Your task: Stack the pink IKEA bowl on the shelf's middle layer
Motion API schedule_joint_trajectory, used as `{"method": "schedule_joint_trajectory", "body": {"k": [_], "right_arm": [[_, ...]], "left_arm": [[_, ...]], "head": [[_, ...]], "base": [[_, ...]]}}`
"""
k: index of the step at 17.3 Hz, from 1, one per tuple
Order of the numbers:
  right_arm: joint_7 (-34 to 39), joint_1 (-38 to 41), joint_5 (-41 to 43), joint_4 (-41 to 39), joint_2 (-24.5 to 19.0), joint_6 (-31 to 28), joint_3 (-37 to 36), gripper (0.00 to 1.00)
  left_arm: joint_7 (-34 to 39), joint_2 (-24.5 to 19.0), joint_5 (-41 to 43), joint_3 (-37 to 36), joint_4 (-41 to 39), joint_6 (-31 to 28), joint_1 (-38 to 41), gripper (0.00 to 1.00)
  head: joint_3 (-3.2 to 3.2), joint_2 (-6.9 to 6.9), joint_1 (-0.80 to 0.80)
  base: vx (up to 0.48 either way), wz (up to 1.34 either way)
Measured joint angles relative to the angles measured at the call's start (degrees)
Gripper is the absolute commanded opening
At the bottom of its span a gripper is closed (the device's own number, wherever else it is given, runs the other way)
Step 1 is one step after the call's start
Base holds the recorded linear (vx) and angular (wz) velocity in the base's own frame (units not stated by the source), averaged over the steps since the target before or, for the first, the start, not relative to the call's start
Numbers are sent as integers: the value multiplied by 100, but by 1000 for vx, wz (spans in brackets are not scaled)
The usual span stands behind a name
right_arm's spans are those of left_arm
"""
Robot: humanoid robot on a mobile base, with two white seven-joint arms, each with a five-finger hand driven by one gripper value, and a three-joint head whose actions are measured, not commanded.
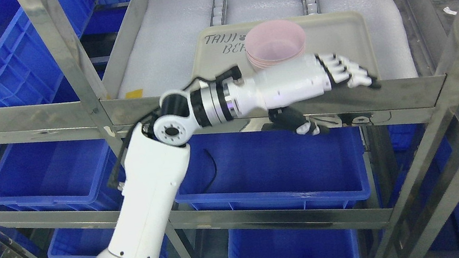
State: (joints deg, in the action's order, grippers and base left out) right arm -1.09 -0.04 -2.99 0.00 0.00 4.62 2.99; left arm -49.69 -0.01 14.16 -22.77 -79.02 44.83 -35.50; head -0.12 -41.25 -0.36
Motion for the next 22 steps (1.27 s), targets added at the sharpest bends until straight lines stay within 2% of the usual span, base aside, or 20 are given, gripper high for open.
{"method": "schedule_joint_trajectory", "body": {"k": [6, 10, 13, 15, 18, 20, 22], "right_arm": [[0, 4, 0, 1, 0, 0, 0, 100], [0, 5, 0, 1, 0, 0, 0, 100], [0, 4, 0, 1, 0, 0, 0, 100], [0, 4, 0, 0, 0, 0, 0, 100], [0, 4, 0, 0, 0, 0, 0, 100], [0, 4, 0, 0, 0, 0, 0, 100], [0, 4, 0, 0, 0, 0, 0, 100]], "left_arm": [[210, 0, -125, -280, 9, 12, 2118, 86], [2035, 0, -468, -123, 339, -82, 2900, 86], [3678, 0, -693, 149, 541, -859, 3222, 86], [4491, 0, -913, 354, 595, -1516, 3334, 89], [4881, 0, -1253, 631, 515, -2515, 3429, 89], [4969, 0, -1419, 799, 425, -2817, 3468, 91], [4997, 1, -1527, 939, 347, -2933, 3493, 100]], "head": [[0, 0, 0], [0, 0, 0], [0, 0, 0], [0, 0, 0], [0, 0, 0], [0, 0, 0], [0, 0, 0]], "base": [[-106, -154], [-71, -179], [-33, -83], [0, 0], [7, 30], [0, 0], [0, 0]]}}
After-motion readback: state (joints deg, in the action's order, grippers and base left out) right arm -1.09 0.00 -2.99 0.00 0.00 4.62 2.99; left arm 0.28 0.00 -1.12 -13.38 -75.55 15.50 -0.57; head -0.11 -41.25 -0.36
